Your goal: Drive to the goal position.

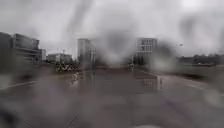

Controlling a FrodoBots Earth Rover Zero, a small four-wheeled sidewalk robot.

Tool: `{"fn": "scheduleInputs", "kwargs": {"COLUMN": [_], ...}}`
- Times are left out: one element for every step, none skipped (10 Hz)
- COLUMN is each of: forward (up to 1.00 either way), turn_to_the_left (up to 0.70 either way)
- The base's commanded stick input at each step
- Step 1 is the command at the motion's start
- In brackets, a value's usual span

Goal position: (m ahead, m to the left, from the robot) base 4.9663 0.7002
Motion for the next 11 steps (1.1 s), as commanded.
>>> {"fn": "scheduleInputs", "kwargs": {"forward": [0.07,0.07,0.07,0.07,0.07,0.07,0.07,0.07,0.07,0.07,0.07], "turn_to_the_left": [0.00,0.00,0.00,0.00,0.00,0.00,0.00,0.00,0.00,0.00,0.00]}}
